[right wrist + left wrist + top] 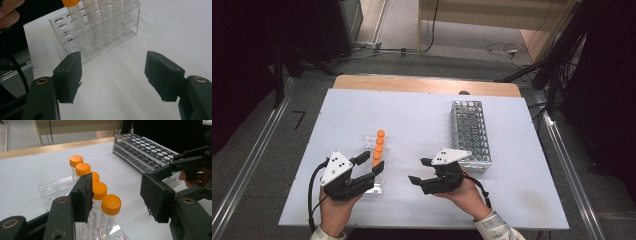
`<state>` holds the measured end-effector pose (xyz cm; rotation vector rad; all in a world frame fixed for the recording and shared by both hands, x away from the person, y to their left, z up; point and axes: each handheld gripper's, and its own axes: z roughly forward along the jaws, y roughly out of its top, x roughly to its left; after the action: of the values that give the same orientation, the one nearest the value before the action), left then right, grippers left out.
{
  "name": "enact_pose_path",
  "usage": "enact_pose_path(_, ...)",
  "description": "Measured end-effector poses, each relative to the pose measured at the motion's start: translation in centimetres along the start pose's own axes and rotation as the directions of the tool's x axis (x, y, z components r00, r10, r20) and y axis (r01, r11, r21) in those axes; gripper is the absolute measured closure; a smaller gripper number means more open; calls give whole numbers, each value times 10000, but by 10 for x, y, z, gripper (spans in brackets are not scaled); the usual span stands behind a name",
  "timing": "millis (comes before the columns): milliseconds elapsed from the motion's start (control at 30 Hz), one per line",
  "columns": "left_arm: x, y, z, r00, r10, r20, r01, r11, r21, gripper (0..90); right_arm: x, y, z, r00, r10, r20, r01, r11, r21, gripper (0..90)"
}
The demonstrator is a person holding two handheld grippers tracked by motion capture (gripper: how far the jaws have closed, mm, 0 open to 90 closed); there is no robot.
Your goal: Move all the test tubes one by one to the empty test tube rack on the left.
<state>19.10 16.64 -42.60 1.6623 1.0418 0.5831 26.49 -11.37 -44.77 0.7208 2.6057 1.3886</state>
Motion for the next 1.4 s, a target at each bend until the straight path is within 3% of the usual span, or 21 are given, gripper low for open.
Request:
enact_pose_path(767, 6, 1, 1, 9994, -345, -53, 344, 9994, -90, 209, -4, 1, -6, 9997, 146, 206, -142, 9997, -202, 275)
enact_pose_path(1400, 8, 2, -2, 9989, -363, -282, 356, 9990, -266, 193, -14, -2, -21, 9973, 416, 610, -382, 9977, -561, 265)
